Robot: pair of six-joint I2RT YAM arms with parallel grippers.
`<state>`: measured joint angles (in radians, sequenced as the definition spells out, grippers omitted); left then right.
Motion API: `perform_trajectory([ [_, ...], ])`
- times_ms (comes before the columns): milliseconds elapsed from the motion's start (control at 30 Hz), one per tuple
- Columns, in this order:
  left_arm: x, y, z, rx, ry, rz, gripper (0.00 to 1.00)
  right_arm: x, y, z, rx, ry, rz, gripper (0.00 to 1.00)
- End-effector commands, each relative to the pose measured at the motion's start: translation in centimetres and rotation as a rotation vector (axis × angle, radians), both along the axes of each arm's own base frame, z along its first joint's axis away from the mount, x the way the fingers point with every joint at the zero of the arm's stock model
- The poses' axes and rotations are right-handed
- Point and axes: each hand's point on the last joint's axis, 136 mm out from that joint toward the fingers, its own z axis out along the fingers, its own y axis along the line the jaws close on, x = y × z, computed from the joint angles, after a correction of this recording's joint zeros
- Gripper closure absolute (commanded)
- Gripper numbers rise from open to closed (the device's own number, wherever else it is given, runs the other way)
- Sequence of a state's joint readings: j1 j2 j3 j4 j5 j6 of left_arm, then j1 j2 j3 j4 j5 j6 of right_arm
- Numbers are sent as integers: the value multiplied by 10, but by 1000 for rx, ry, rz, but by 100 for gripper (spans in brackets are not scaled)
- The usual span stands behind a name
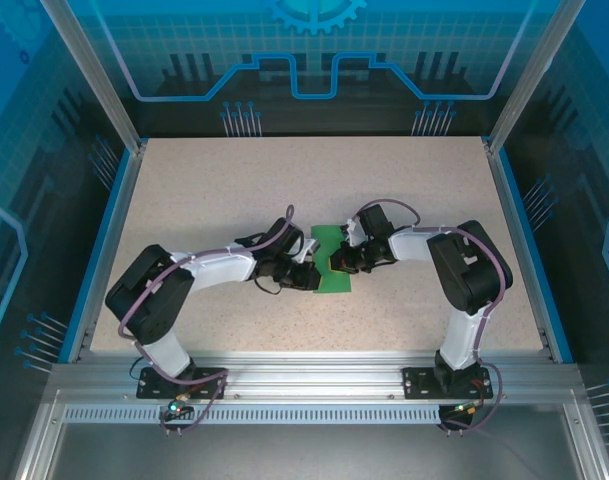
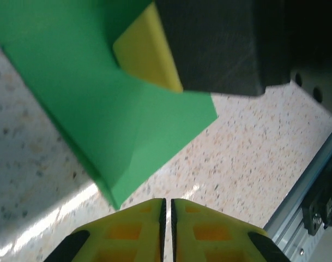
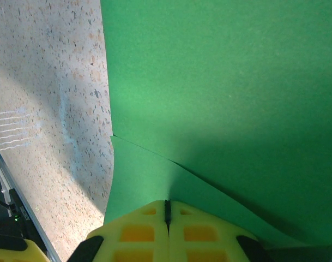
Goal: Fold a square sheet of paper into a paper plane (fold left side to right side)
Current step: Fold the triangle a second time at the center of the table.
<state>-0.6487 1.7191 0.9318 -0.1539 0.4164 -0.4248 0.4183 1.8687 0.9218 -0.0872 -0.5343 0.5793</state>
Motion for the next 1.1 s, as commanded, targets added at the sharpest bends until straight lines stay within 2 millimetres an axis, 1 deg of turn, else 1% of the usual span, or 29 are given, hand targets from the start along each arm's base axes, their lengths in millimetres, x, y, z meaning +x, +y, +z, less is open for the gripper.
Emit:
perform_trajectory([
  [0,8,-3,-13,15,36,24,85,-21,-21,-30,-99,100,-26,100],
  [133,14,-4,-26,43,50,33,87,-21,-21,-30,-97,101,-23,100],
  [333,10,8,-46,116,81,60,94,-16,-16,-20,-66,64,-16,100],
  [467,4,11,-54,123,109,70,100,-6,-9,-1,-16,0,-11,100],
  [567,1,13,-58,130,116,74,100,-2,-5,16,11,-52,-1,100],
  [700,0,15,-59,140,114,74,100,-5,-5,36,20,-94,26,100],
  [733,-1,16,-59,144,115,73,100,-15,-8,30,13,-76,33,100],
  [800,0,16,-59,142,116,73,100,-21,-5,33,26,-71,48,100],
  [1000,0,14,-59,142,113,69,100,-32,9,28,41,-42,96,100],
  [1067,0,15,-59,142,114,71,100,-34,14,28,47,-40,109,100],
])
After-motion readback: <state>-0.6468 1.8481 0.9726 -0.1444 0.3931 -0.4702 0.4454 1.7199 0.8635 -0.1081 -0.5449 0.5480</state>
